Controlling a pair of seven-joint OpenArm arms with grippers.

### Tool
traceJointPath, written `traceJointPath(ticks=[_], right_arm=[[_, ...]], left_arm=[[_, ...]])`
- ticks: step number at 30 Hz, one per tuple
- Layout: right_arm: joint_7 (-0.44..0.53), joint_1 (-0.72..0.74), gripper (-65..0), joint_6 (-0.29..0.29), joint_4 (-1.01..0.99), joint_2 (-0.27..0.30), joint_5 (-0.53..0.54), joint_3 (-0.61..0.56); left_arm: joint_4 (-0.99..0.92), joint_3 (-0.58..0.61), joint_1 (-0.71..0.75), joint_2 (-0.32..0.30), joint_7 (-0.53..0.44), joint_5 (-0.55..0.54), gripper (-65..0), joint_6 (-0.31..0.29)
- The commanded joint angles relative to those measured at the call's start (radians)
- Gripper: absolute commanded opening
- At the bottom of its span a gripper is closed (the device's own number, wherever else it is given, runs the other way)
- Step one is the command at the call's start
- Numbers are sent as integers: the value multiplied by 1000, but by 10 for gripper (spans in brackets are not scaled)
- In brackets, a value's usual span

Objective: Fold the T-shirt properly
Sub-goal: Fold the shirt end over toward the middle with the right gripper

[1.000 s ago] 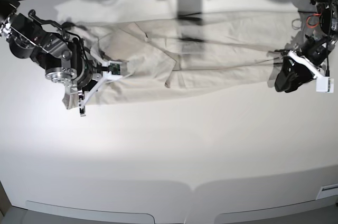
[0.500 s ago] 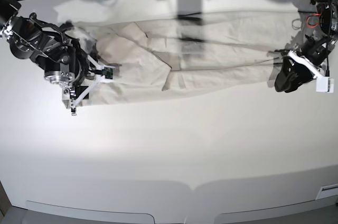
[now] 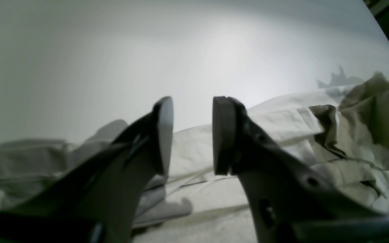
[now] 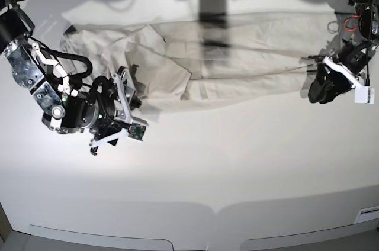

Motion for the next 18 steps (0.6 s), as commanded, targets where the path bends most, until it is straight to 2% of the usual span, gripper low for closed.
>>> traceJointPath(ticks=[1, 7, 11, 14, 18], right_arm=[[0, 20, -345, -1, 13, 16, -1, 15], [-28, 20, -345, -2, 13, 33, -1, 16], [21, 17, -345, -3, 6, 28, -3, 16], [100, 9, -345, -3, -43, -11, -18, 15], [164, 9, -345, -3, -185, -117, -79, 15]], left_arm=[[16, -6, -11, -15, -22, -18, -454, -11], [16, -6, -11, -17, -20, -17, -454, -11], [16, -6, -11, -17, -20, -17, -454, -11], [16, -6, -11, -17, -21, -19, -454, -11], [16, -6, -11, -17, -19, -18, -454, -11]])
